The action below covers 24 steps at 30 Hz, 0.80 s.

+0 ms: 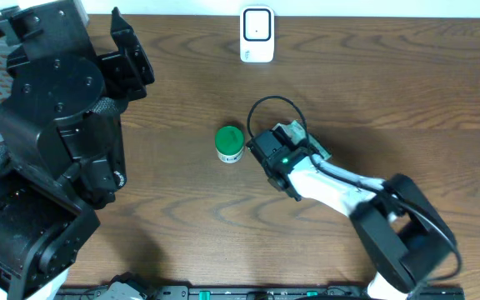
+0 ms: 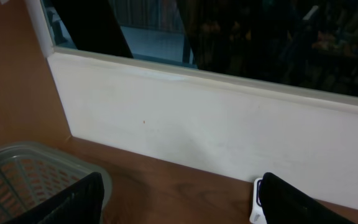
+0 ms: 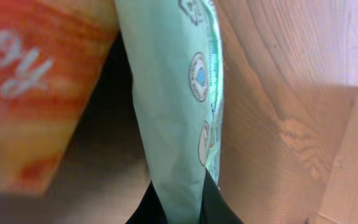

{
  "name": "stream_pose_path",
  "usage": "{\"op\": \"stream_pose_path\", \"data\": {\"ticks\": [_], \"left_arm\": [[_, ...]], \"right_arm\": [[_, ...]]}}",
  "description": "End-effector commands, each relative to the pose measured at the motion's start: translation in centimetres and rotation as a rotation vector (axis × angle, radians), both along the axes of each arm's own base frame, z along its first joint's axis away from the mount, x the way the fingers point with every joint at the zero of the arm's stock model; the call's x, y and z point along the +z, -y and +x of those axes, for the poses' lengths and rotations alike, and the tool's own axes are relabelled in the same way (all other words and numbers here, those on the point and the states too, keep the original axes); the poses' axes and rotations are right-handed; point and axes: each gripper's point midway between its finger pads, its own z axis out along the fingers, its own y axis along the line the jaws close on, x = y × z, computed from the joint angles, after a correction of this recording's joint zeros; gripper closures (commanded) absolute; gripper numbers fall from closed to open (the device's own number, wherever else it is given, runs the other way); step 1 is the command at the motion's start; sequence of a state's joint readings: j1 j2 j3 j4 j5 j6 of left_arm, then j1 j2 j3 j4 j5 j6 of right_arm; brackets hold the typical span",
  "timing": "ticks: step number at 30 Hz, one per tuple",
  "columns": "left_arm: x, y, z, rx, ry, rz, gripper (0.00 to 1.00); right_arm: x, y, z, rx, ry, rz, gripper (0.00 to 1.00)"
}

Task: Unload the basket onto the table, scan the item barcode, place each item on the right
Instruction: 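Grasp the mint-green tissue pack with the right gripper and lift it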

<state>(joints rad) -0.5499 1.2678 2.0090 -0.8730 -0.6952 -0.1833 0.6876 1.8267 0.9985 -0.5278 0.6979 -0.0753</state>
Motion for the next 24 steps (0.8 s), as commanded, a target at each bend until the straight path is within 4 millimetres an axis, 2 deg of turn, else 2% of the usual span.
{"op": "stream_pose_path", "data": {"ticks": [1,4,8,13,17,20,24], "left_arm": [[0.3,-0.6,-0.4,0.023,0.010,-0.009,0.20],[0.3,-0.6,-0.4,0.022,0.011,-0.009,0.20],[0.3,-0.6,-0.4,0.022,0.010,-0.009,0.20],[0.4,-0.6,-0.5,0.023,0.013,-0.010,0.20],[0.5,-0.8,-0.8,0.023,0.017,-0.013,0.20],[0.6,-1.0,-1.0,0.023,0.020,-0.015,0.20],[0.6,-1.1,-1.2,0.023,0.022,-0.015,0.20]], "right_arm": [[5.7,-3.1,0.7,-0.017,0.064,0.248,0.99],[9.5,-4.6,-1.2,0.029,0.024,0.410,0.99],[13.5,-4.5,-2.9,0.085,0.071,0.461,0.99],[16.2,-6.2,-6.3,0.333,0.054,0.404,0.99],[18.0,-6.8,-8.1,0.454,0.069,0.379,0.99],[19.2,-6.6,-8.5,0.552,0.097,0.306,0.99],[21.6,-6.7,-7.8,0.661,0.198,0.197,0.99]]}}
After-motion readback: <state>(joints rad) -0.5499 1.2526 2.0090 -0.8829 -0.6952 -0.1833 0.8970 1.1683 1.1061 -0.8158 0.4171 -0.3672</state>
